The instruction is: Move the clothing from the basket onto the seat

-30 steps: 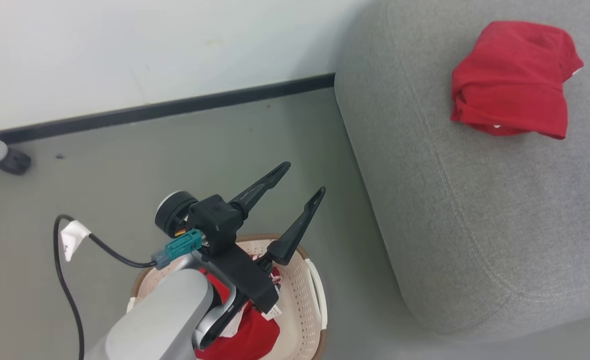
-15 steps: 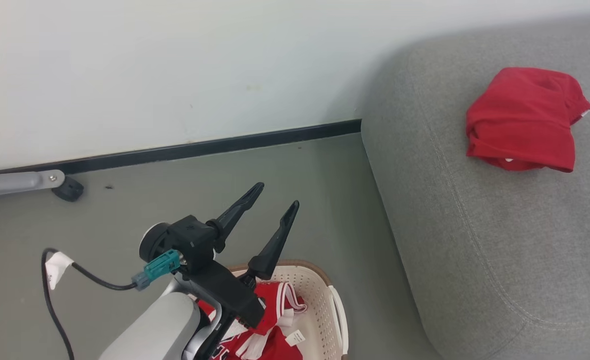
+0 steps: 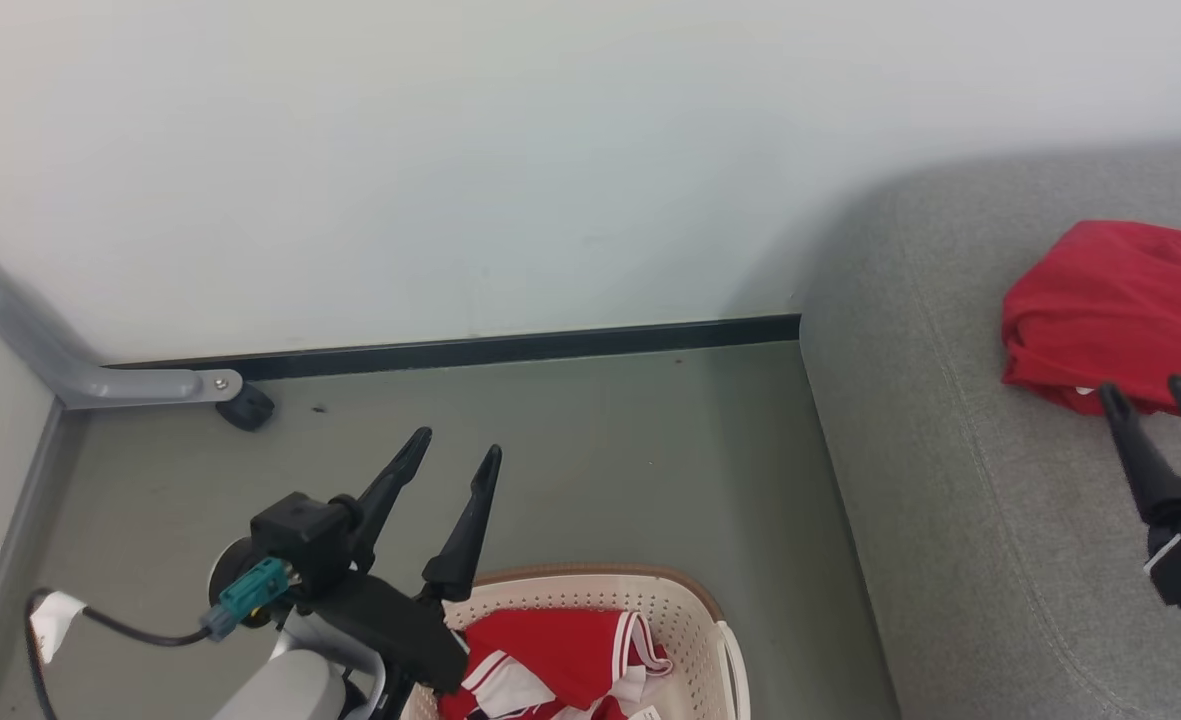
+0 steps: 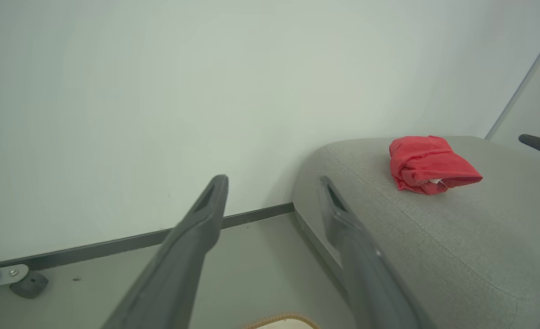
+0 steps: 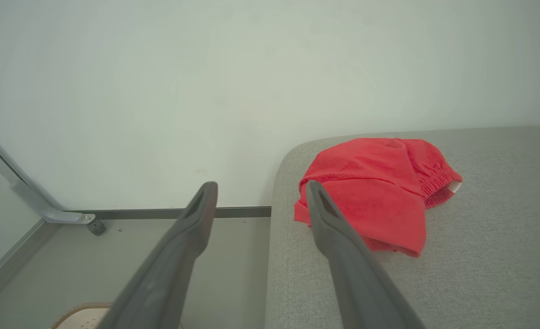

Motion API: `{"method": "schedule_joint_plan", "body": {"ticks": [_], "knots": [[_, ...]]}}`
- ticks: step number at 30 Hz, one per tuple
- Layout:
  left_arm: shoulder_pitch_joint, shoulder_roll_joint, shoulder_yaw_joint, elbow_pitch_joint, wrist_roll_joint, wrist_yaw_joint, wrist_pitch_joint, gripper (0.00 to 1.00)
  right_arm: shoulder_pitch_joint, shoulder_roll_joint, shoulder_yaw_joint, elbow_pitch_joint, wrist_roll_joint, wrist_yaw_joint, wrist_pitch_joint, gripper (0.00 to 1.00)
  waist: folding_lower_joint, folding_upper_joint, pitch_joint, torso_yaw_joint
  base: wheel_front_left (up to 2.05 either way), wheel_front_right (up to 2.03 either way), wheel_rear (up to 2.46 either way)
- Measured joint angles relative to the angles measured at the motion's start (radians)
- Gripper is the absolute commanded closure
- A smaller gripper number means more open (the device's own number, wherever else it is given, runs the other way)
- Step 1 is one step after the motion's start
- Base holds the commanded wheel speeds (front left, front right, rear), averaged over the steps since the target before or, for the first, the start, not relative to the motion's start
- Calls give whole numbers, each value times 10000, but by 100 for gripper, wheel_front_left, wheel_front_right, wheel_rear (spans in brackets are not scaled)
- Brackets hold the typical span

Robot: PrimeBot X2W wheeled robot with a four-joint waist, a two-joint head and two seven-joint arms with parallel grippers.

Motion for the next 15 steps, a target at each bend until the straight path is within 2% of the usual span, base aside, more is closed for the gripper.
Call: {"method": "schedule_joint_plan", "body": {"ticks": [9,15], "knots": [[966,84,890,-54,-161,568,0,0,1284,458,-861,-941,-286,-564,2,0,0,0,-480,459,0,0,0],[1692,56,1578,-159,-138,974,0,0,2240,1221,-1356,-1593,-681,-1011,2,0,0,1,-748,628,0,0,0]]}}
